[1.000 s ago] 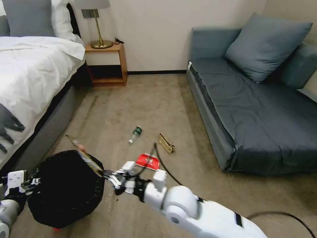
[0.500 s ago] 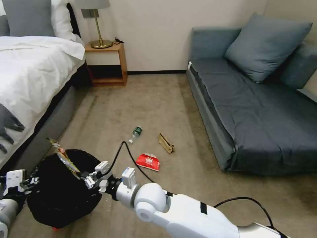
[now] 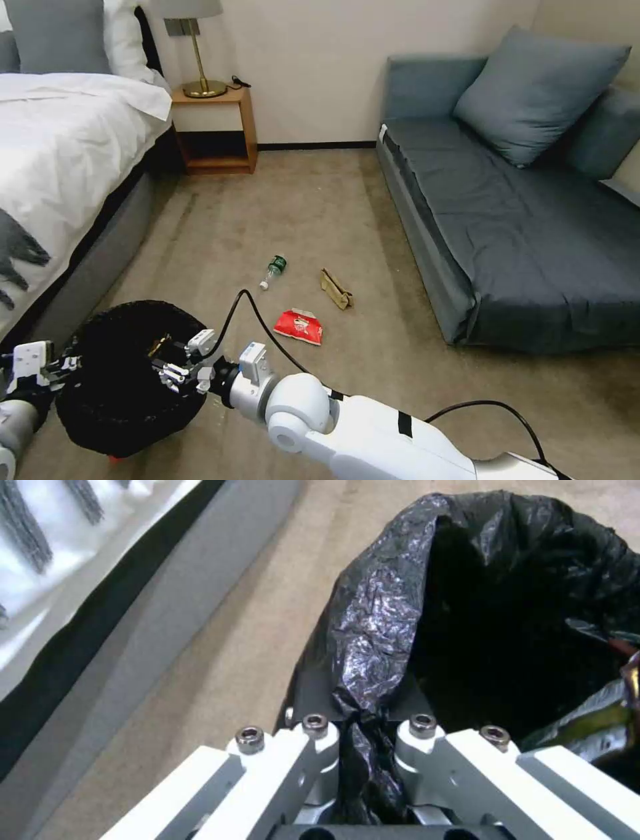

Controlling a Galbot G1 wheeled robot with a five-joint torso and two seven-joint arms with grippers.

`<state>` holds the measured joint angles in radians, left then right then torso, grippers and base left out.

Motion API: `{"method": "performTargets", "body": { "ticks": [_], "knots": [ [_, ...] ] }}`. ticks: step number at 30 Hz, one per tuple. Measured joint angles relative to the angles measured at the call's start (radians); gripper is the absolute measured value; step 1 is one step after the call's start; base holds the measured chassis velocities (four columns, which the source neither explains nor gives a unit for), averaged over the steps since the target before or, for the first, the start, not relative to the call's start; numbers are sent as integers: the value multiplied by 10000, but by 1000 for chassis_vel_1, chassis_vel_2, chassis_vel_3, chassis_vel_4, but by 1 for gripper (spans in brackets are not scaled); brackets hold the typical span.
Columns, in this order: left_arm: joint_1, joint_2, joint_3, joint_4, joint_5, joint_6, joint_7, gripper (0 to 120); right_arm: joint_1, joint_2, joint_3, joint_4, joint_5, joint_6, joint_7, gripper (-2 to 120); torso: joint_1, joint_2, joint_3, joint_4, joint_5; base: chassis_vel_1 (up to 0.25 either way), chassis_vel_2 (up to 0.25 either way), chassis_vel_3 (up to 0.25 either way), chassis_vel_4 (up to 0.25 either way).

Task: Pick up the trash bin, then pick up the garbage on the floor and place it into the trash bin.

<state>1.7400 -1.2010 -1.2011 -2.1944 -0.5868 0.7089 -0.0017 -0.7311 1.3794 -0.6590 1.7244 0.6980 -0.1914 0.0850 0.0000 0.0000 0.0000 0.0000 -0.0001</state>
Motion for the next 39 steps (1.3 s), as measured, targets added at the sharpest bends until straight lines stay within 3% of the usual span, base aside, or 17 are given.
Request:
{"method": "performTargets", "body": {
  "ticks": [4, 10, 14, 18, 25, 30, 39],
  "knots": [
    [-14, 17, -5, 2, -12, 3, 0, 6, -316, -129, 254, 0, -795, 165, 112, 65, 0, 0, 0, 0, 0, 0, 0, 0, 0],
    [-131, 3, -8, 188, 18, 6, -20, 6, -1520, -895, 1535, 244, -2760, 735, -47, 92, 0, 0, 0, 0, 2, 0, 0, 0, 0],
    [-139, -30, -14, 245, 37, 0, -23, 6, -2245, -1327, 2355, 445, -3290, 1066, -191, 99, -1, 0, 0, -1, 3, 0, 0, 0, 0],
    [-127, -105, -77, 291, 41, -29, -22, 6, -3570, -1902, 3753, 1025, -4512, 1868, -434, 100, -1, 0, 0, -1, 3, 0, 0, 0, 0],
    [-206, -228, -58, 291, 41, -34, -12, 6, -5191, -2186, 5350, 1387, -6287, 2808, -692, 100, 0, 1, 0, -1, 4, 0, 0, 0, 0],
    [-238, -279, 1, 290, 52, -36, -11, 6, -5989, -2291, 6027, 1617, -6392, 3162, -802, 100, -1, 1, -1, -1, 3, 0, 0, 0, 0],
    [-205, -302, -55, 256, 36, -46, -12, 6, -6130, -2255, 6055, 1425, -6244, 3404, -990, 100, -1, 1, 0, 1, 3, 0, 0, 0, 0]
  ]
}}
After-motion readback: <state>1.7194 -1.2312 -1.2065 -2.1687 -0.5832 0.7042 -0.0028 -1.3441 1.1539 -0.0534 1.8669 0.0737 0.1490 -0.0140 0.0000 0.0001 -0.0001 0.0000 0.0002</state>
